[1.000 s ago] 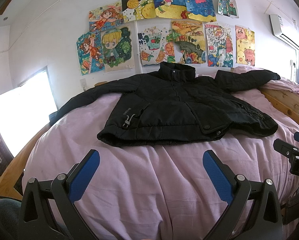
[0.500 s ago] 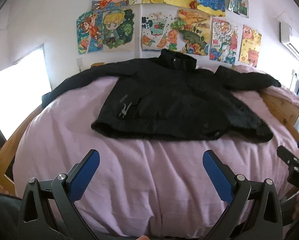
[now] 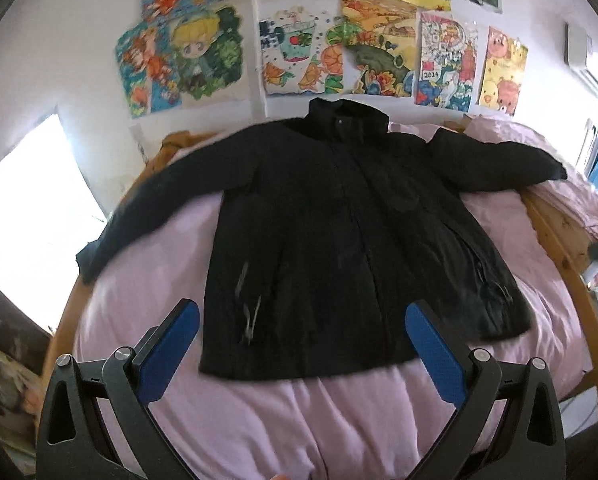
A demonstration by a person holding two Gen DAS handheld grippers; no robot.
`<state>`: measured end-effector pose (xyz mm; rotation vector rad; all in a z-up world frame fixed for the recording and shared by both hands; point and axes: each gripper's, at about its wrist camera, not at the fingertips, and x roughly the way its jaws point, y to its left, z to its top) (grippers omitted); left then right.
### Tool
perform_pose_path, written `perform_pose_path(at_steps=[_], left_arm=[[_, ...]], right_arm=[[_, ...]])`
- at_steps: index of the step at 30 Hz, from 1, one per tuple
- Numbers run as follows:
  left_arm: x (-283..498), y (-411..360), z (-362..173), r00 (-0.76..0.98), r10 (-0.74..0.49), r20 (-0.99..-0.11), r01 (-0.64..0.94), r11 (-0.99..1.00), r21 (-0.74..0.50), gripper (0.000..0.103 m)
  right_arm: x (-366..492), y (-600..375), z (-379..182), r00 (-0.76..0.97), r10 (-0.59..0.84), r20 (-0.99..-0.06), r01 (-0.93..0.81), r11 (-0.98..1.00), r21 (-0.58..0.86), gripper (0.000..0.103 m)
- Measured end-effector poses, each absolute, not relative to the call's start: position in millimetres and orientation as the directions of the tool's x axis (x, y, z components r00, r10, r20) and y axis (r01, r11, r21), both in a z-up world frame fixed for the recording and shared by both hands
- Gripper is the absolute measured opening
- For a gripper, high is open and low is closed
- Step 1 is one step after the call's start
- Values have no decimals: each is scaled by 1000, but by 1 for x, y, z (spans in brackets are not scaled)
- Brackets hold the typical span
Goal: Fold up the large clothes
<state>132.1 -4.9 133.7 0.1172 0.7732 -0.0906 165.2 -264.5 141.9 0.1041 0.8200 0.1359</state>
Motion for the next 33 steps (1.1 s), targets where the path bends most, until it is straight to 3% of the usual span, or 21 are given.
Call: perform_pose_path(at_steps=[4,8,16,22,26,31,33], left_arm=[[189,-37,135,734,-58,-676,174,979,104,101],[270,-76,118,739,-116,-664,206,977,59,101],[436,-175,45,708,-225,-669,302,953,-1,101],[501,-225,-16,660,-218,-720,337,941,24,101],[529,-250,-48,584,-253,-771,370,929,-24,101],[549,-266,-84,516,-217,-829,371,929,-12,101],[555,-265,-96,505,-205,-838,369,929,-5,102]], right_arm=[[226,-307,149,727,120,-676,-33,989,141,103],[287,-364,139,752,19,-659,57,994,94,103],[367,-499,101,813,-214,-542,312,945,95,103],[398,-578,58,735,-285,-615,475,864,168,103],[406,-613,39,701,-293,-650,554,798,237,103],[418,-641,23,709,-249,-660,594,716,367,103],[427,-643,16,712,-230,-663,590,707,389,98]])
